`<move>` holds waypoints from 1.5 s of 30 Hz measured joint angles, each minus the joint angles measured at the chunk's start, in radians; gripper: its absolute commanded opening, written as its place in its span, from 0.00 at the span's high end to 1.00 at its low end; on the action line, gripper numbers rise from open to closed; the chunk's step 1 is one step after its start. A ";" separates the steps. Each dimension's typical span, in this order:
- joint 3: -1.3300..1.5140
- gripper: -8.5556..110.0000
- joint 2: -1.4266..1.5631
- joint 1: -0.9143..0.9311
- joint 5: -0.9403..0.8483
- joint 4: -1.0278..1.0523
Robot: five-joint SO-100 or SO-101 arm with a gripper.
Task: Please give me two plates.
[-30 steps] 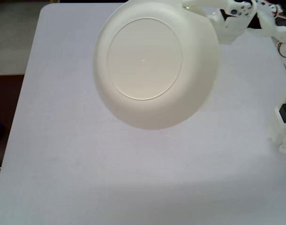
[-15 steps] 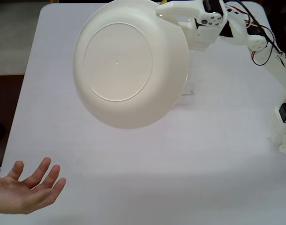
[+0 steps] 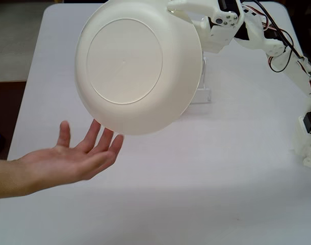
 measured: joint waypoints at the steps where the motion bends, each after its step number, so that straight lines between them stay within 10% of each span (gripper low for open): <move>1: 0.000 0.93 0.000 0.000 0.000 0.000; 20: 0.026 0.93 0.000 0.014 -0.005 -0.009; 25: 0.026 0.55 0.002 0.012 -0.057 0.054; 28: 0.026 0.49 0.002 0.014 -0.097 0.147; 45: 0.160 0.51 0.207 0.086 -0.112 0.488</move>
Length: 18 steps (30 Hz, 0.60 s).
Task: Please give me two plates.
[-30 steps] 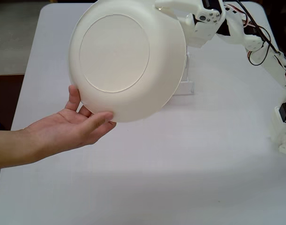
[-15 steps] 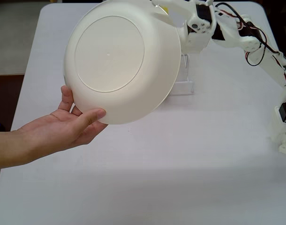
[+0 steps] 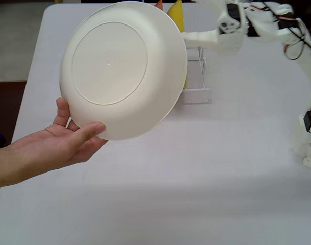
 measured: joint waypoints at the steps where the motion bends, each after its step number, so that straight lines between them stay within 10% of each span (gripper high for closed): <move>1: 0.049 0.52 0.048 0.011 -0.006 0.002; 18: 0.802 0.76 0.578 0.318 0.028 0.043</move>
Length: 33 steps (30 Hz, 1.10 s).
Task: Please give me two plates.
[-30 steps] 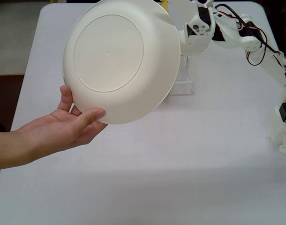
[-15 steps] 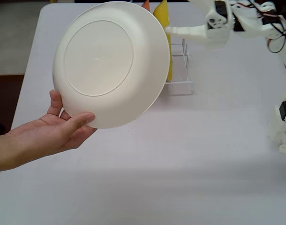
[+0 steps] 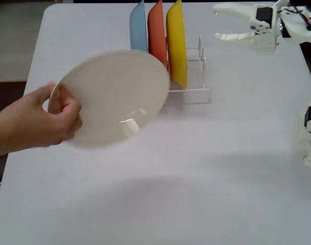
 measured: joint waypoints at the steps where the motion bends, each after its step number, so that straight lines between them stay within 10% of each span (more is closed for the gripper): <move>1: 0.018 0.79 0.000 0.021 0.000 0.000; 8: 0.043 0.82 -0.043 0.152 -0.048 0.014; 13: -0.020 0.63 -0.187 0.221 -0.176 0.060; 33: -0.514 0.67 -0.759 0.288 -0.514 0.044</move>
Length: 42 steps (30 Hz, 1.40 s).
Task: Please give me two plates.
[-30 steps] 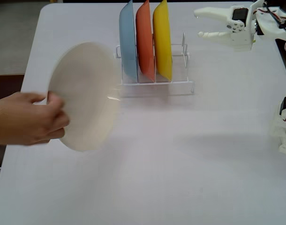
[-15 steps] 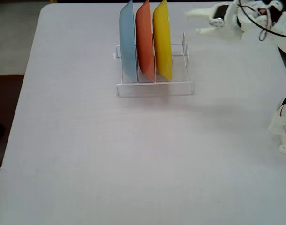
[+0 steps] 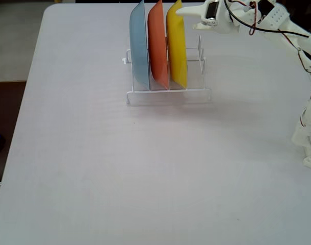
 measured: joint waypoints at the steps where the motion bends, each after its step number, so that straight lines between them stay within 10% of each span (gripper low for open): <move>1: -0.018 0.68 -0.018 0.003 0.000 0.000; 11: -0.186 0.93 -0.167 0.006 0.044 0.011; 42: -0.626 0.93 0.032 0.055 0.304 0.284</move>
